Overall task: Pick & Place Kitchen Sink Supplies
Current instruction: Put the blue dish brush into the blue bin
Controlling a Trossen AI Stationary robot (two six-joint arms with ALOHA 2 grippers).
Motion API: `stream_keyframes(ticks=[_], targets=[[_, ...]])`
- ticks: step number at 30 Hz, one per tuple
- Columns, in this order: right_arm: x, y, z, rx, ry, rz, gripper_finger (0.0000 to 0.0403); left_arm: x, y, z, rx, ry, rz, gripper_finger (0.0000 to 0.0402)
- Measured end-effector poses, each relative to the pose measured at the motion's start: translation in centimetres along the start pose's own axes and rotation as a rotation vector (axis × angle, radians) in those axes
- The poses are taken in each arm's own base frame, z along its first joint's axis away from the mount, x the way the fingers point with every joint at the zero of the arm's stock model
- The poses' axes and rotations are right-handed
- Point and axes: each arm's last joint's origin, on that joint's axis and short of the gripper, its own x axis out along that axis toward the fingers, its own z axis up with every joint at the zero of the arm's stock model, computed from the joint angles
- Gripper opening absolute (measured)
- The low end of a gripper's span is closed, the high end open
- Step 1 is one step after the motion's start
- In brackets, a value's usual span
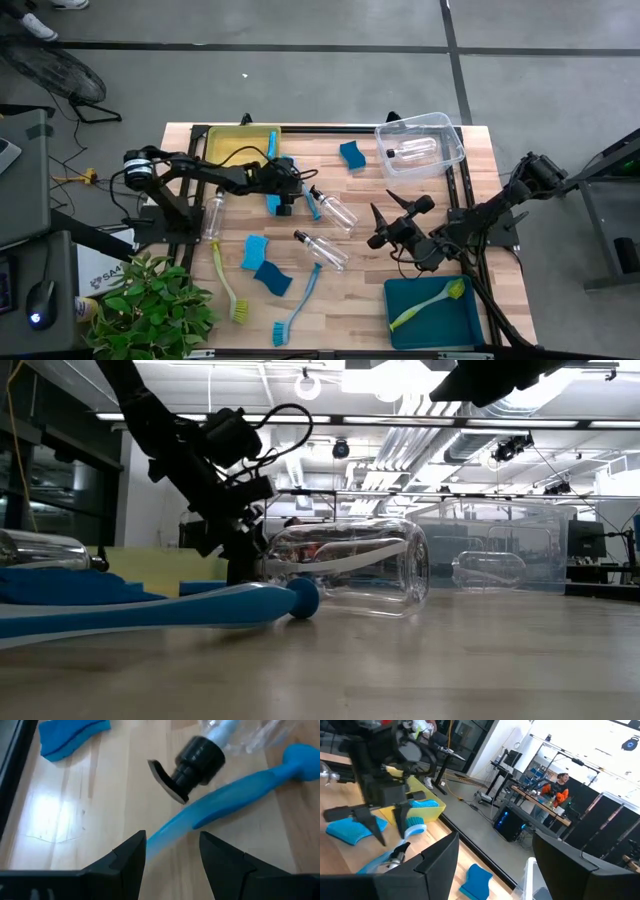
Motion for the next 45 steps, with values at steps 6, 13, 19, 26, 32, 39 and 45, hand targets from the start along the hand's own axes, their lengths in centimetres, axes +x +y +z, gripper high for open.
stream_keyframes(ticks=[6, 13, 19, 26, 32, 39, 45], targets=[[0.0, 0.1, -0.2, 0.0, -0.002, 0.017, 0.0248, 1.0, 0.8, 1.7, 0.022, 0.025, -0.011, 0.0179], [-0.1, 0.2, -0.4, -0.008, -0.006, 0.032, 0.0248, 1.6, 0.9, 2.0, 0.076, 0.144, -0.074, 0.0179], [-0.1, 0.2, -0.5, -0.023, -0.004, 0.032, 0.0248, 1.5, 1.1, 2.3, 0.13, 0.161, -0.092, 0.0179], [-0.1, 0.3, -0.9, -0.012, 0.0, 0.04, 0.0248, 1.4, 1.1, 2.3, 0.132, 0.173, -0.102, 0.0179], [-0.1, 0.4, -1.0, 0.0, 0.0, 0.048, 0.0248, 1.9, 0.9, 2.1, 0.158, 0.186, -0.111, 0.0179], [-0.1, 0.5, -1.0, 0.0, -0.004, 0.08, 0.0248, 2.8, 0.8, 1.6, 0.169, 0.218, -0.08, 0.0178], [-0.1, 0.5, -1.0, -0.002, -0.004, 0.081, 0.0248, 2.9, 0.9, 1.6, 0.173, 0.233, -0.041, 0.0138]])
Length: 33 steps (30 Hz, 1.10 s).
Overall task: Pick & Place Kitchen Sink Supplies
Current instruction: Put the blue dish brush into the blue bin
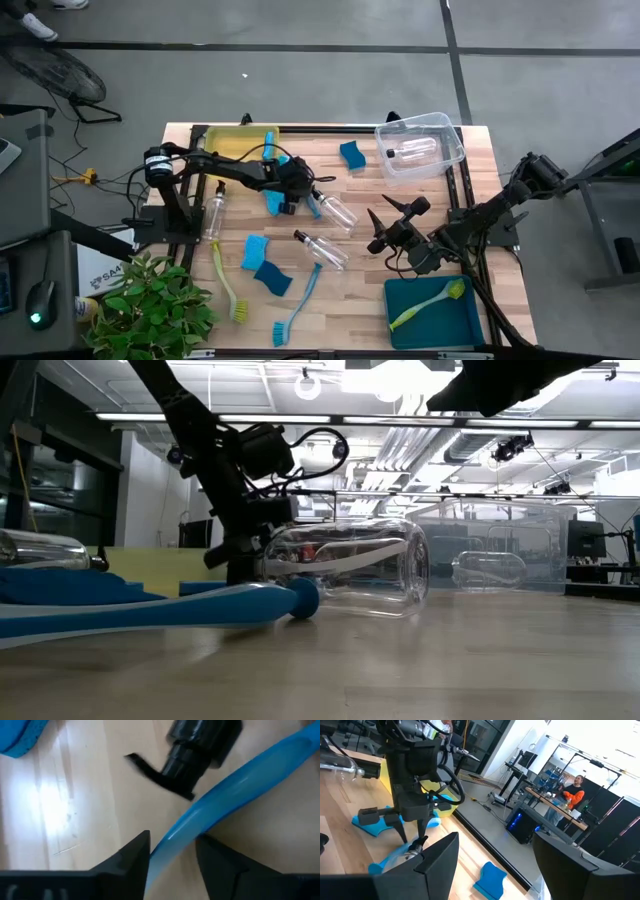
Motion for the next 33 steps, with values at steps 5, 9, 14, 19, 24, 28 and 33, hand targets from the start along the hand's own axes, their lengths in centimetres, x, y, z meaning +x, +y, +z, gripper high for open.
stream_keyframes(ticks=[5, 9, 14, 19, 24, 28, 33], targets=[[0.0, 0.0, 0.0, -0.001, 0.0, 0.0, 0.0248, 0.0, 0.1, 0.2, 0.001, -0.011, 0.017, 0.0079], [0.0, 0.0, 0.0, -0.001, 0.0, 0.004, 0.0248, 0.0, 0.3, 0.4, 0.003, -0.032, 0.026, 0.0051], [0.0, 0.0, 0.0, -0.001, 0.0, 0.004, 0.0248, -0.1, 0.6, 0.9, -0.019, -0.078, 0.057, 0.0045], [0.0, 0.0, 0.0, -0.001, 0.0, 0.003, 0.0248, -0.6, 1.1, 2.1, -0.029, -0.083, 0.095, 0.0042], [0.0, 0.0, 0.0, 0.017, -0.001, 0.013, 0.0248, -1.3, 1.3, 4.0, -0.018, -0.086, 0.175, 0.0042], [0.0, 0.3, -0.3, 0.043, -0.001, 0.085, 0.0248, -2.3, 1.4, 5.8, -0.005, -0.099, 0.232, 0.0042], [0.0, 0.5, -0.7, 0.062, 0.013, 0.143, 0.0248, -3.5, 1.8, 7.9, -0.043, -0.142, 0.304, 0.0042]])
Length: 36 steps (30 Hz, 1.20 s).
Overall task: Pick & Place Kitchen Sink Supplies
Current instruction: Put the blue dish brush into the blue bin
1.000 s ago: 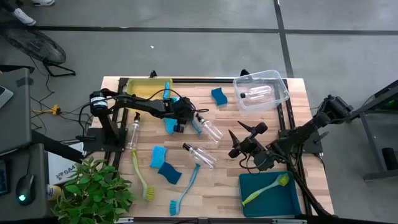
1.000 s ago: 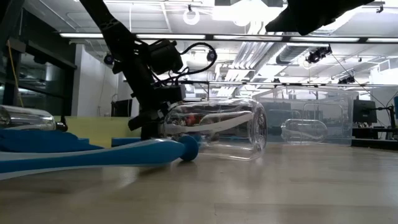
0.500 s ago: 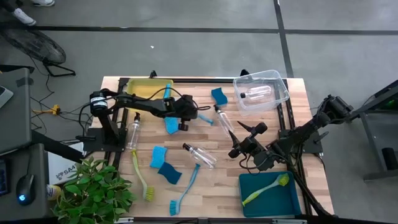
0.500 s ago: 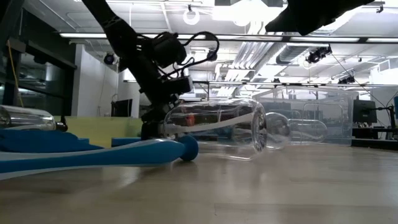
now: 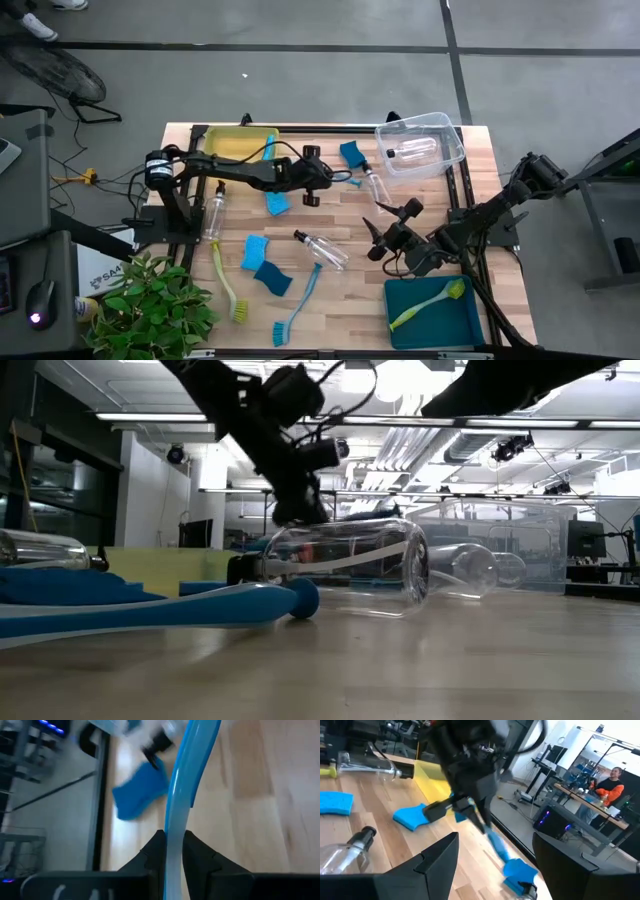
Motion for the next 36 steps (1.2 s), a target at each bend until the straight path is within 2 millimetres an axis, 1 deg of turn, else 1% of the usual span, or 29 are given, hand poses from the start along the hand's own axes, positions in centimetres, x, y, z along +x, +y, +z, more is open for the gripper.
stream_keyframes(ticks=[4, 8, 13, 18, 21, 28, 32, 36], targets=[[-0.1, 0.0, -0.2, -0.003, 0.006, -0.001, 0.0248, -0.6, 0.6, 1.7, -0.049, -0.046, 0.024, 0.0042], [-0.2, 0.0, -0.7, 0.016, 0.023, 0.016, 0.0248, -1.0, 1.4, 2.9, -0.12, -0.096, 0.02, 0.0042], [0.2, -0.3, -2.2, 0.058, 0.053, -0.01, 0.0248, -1.5, 2.3, 4.3, -0.192, -0.194, -0.049, 0.0042], [0.4, -0.8, -3.7, 0.114, 0.049, -0.085, 0.0248, -1.8, 2.5, 5.2, -0.25, -0.31, -0.131, 0.0042], [0.5, -0.9, -4.0, 0.128, 0.047, -0.094, 0.0248, -2.0, 2.6, 5.7, -0.273, -0.383, -0.181, 0.0042], [0.6, -0.8, -3.0, 0.115, 0.017, -0.112, 0.0248, -2.4, 2.8, 6.6, -0.299, -0.519, -0.259, 0.0042], [0.6, -0.7, -1.8, 0.111, -0.013, -0.08, 0.0248, -2.7, 2.9, 6.9, -0.31, -0.582, -0.304, 0.0042], [0.6, -1.0, -0.4, 0.099, -0.046, -0.123, 0.0248, -2.9, 2.7, 7.2, -0.297, -0.622, -0.347, 0.0042]])
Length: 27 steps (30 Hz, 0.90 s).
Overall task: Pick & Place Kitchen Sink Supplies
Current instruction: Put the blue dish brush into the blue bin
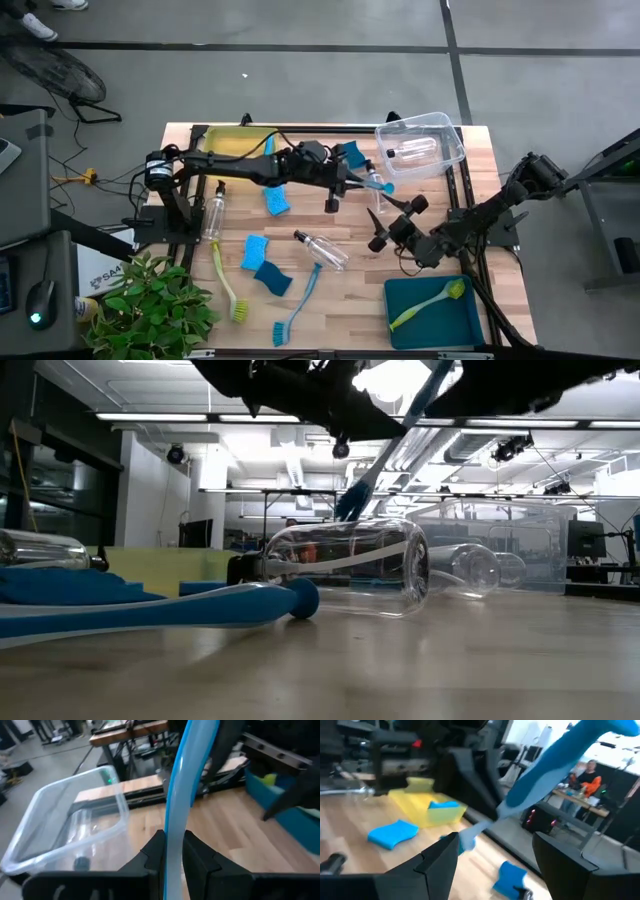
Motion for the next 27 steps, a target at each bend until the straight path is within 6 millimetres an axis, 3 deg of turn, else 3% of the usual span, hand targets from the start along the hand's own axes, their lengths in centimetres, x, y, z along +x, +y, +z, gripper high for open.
stream_keyframes(ticks=[16, 27], targets=[[0.4, -0.7, 2.5, 0.013, -0.095, 0.041, 0.0244, 0.3, -1.7, 0.5, 0.024, -0.022, -0.055, 0.0042], [-0.2, -0.7, 2.5, -0.016, -0.073, 0.008, 0.0169, 0.3, -1.7, 0.4, 0.022, -0.009, -0.054, 0.0042]])
